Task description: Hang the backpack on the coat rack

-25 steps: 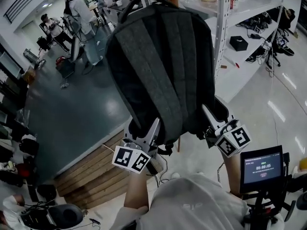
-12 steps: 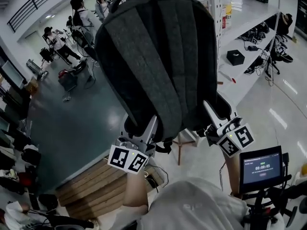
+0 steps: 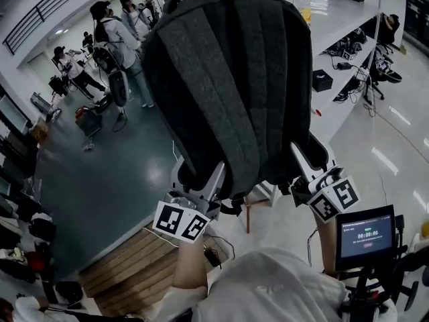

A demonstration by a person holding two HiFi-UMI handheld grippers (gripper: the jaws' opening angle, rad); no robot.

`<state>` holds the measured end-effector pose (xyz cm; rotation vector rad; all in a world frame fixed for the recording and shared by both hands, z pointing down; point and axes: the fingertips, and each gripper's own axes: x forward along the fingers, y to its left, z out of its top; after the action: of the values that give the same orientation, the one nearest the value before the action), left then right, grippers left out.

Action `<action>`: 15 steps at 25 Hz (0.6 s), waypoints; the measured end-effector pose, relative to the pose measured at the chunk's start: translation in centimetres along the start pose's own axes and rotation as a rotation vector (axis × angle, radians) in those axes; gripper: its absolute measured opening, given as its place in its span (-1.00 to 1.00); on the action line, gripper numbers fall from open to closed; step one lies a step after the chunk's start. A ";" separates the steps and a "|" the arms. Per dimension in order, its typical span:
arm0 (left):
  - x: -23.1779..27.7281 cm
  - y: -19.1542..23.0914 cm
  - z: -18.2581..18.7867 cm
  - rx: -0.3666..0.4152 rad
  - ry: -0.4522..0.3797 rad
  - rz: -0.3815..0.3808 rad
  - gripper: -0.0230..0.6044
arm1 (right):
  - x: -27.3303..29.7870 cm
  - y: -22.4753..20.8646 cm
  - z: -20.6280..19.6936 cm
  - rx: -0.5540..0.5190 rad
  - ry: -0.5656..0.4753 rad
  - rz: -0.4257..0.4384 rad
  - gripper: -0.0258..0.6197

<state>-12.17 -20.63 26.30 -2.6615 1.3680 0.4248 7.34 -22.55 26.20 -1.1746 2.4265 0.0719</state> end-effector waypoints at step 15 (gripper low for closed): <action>1.6 0.6 -2.3 -0.071 0.051 -0.013 0.07 | -0.2 -1.8 -1.2 0.022 0.055 -0.044 -0.27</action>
<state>-11.34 -22.78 28.06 -2.7546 1.3734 0.4146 8.39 -23.87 27.61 -1.2347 2.4417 -0.0005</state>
